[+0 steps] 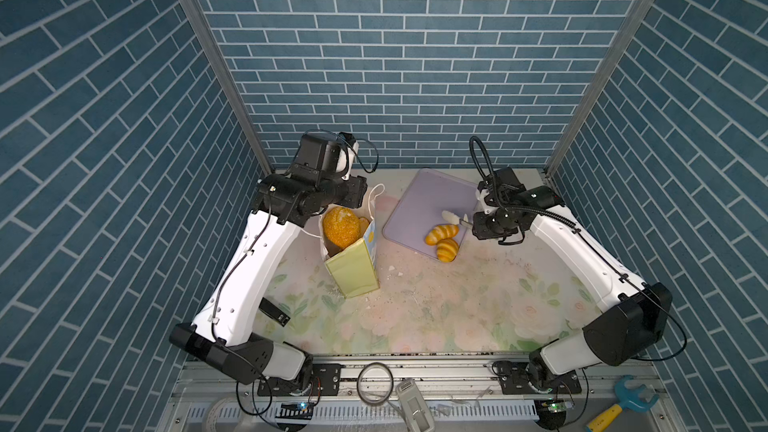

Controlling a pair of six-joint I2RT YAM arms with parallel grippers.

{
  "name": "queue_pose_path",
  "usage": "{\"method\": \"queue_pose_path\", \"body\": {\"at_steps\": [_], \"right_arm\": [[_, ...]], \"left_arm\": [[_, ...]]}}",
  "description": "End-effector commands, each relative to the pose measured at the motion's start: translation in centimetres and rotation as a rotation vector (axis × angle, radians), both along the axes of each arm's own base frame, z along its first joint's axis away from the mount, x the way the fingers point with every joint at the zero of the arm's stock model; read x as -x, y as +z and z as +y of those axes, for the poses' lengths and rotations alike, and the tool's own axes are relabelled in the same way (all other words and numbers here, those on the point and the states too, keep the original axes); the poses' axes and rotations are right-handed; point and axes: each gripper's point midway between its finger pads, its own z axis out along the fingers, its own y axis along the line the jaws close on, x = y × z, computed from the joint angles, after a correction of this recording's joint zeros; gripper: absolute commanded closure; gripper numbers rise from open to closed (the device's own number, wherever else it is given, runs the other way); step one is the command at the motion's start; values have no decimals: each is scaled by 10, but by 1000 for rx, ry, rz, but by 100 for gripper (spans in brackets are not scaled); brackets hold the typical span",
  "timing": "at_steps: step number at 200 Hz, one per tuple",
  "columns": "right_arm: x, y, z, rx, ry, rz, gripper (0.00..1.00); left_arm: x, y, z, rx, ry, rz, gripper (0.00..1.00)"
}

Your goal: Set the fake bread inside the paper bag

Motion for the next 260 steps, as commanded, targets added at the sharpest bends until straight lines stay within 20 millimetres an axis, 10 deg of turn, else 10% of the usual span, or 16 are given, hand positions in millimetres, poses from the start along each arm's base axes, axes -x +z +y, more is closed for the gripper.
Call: {"method": "queue_pose_path", "body": {"at_steps": [1,45,98,119,184,260], "right_arm": [[1,9,0,-39,-26,-25,55],[-1,2,-2,-31,-21,-9,55],[-8,-2,0,-44,-14,-15,55],[-13,-7,4,-50,-3,-8,56],[-24,-19,9,-55,14,17,55],[-29,-24,5,-53,7,20,54]], "left_arm": [[8,-11,-21,-29,-91,65,36],[-6,-48,-48,-44,-153,214,41],[-48,-15,-58,-9,-96,83,100],[-70,7,-56,-2,-56,-2,100],[-92,-38,-64,-74,-46,96,100],[-98,-44,-83,-37,-63,107,92]]}}
